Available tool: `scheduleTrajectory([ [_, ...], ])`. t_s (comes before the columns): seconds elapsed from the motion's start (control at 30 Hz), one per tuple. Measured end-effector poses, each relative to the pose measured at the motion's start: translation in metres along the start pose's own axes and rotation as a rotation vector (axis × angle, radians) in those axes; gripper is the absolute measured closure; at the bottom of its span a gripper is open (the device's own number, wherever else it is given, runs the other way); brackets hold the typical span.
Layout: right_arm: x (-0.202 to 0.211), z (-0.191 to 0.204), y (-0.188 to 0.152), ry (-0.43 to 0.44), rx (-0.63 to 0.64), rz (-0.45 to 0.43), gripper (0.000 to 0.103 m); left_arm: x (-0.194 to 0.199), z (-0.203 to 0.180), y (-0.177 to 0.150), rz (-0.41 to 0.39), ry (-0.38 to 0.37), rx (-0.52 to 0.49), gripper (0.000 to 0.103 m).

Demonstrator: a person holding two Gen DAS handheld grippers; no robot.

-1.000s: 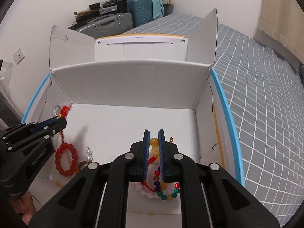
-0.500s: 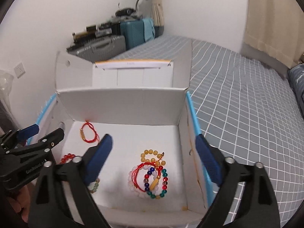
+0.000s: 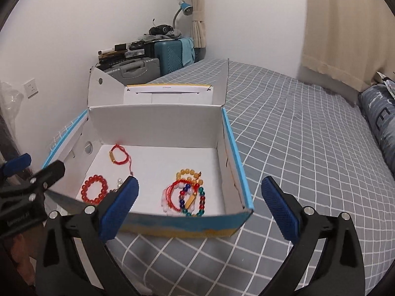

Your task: Organize jewelry

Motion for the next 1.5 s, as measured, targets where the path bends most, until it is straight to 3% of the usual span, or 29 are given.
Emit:
scheduleTrajectory([
  [0.53, 0.022, 0.008, -0.034, -0.02, 0.007, 0.011, 0.007, 0.016, -0.008, -0.035, 0.023, -0.007, -0.01, 0.006],
  [1.5, 0.014, 0.002, -0.04, -0.01, -0.009, 0.037, 0.007, 0.012, -0.008, -0.036, 0.005, 0.019, -0.018, 0.006],
])
Point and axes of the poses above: each gripper's, at about its wrist camera, not at the fingertips, and x roughly against the way its jaws point, z to its left, y to its top, the point moved 9 cm from there along -x, roughly the way its jaws point, and after that the axes turned 4 degrees about x, right-handed, at the moved point
